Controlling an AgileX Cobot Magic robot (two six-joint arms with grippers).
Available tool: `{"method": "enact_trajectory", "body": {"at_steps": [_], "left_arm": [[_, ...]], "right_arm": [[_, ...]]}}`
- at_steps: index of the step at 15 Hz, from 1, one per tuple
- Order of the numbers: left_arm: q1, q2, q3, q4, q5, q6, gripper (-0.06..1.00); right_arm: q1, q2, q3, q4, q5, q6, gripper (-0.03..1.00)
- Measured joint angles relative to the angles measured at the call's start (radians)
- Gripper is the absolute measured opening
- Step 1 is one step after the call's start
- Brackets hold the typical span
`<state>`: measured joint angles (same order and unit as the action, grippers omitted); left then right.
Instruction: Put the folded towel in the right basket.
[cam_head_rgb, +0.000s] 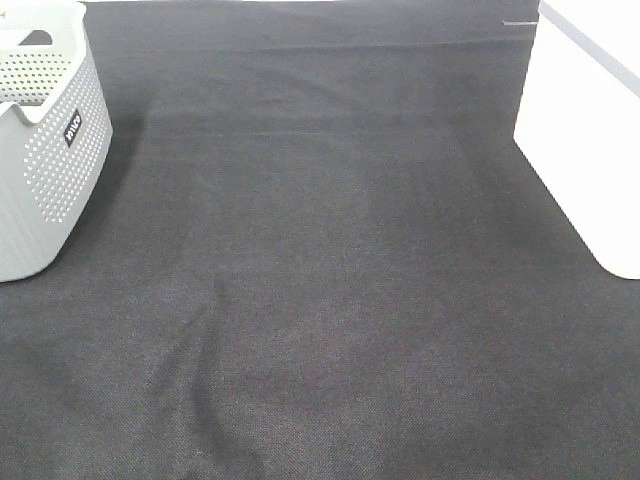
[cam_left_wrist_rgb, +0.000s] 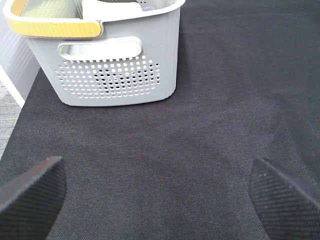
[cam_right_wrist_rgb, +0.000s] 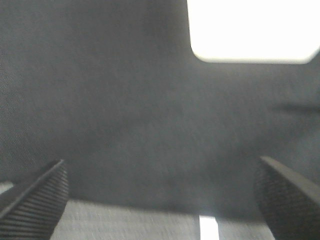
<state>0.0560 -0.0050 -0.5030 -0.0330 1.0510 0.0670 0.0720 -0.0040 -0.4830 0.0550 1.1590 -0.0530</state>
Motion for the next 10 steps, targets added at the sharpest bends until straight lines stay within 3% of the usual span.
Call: {"method": "enact_trajectory", "body": {"at_steps": [10], "left_arm": [[0.000,0.000,0.000,-0.002,0.000,0.000,0.92]], "right_arm": [[0.000,0.000,0.028,0.022,-0.052,-0.008,0.96]]}}
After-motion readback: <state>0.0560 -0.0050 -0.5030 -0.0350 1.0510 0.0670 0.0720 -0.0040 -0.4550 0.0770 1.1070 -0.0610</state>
